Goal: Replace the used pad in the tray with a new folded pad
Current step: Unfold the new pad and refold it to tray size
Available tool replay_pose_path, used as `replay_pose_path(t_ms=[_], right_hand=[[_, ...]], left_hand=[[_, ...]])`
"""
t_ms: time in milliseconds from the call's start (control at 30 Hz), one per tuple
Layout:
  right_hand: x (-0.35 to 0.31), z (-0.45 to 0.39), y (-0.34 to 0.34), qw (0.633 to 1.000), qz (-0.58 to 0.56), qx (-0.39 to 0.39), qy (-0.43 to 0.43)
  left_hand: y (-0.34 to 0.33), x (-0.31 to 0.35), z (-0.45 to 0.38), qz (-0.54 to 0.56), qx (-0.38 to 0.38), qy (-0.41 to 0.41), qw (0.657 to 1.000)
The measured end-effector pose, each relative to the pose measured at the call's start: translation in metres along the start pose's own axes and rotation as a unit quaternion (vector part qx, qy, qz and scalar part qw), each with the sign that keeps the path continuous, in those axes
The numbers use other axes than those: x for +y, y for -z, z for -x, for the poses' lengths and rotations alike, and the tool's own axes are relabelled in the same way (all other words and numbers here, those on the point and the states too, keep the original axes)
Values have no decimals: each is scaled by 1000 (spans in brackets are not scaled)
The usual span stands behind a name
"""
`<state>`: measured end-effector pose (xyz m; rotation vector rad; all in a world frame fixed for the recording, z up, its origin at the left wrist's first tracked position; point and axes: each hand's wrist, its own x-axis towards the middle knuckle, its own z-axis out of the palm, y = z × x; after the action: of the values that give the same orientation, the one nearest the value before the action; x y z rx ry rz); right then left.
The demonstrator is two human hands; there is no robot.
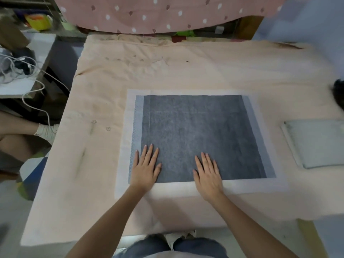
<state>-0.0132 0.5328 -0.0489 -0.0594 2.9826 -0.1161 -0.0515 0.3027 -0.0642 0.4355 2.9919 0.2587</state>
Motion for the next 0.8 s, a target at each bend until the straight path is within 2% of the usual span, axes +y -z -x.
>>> replay_pose_path(t_ms=[200,233,300,367,400,500,600,800], right_hand=[[84,28,10,999,6,-32,15],[95,31,12,999,-4,-36,24],[113,39,15,996,-9,-43,72],[127,46,16,991,12,-53,125],[133,49,17,988,26,-58,140],[145,51,15,985,49,-31,162],[145,46,12,979,63,19,195],[136,39,16,972,78,65,212]], left_hand=[[5,12,1,17,-17,22,999],[6,20,3,23,-17,1,1000],[7,43,13,4,-27,-96,995],[2,69,28,-34,-67,-178,981],[-1,82,34,-50,-91,-190,976],[-9,109,37,-73,-129,-167,975],[-9,123,29,-92,-139,-140,976],[-7,134,22,-137,-163,-102,972]])
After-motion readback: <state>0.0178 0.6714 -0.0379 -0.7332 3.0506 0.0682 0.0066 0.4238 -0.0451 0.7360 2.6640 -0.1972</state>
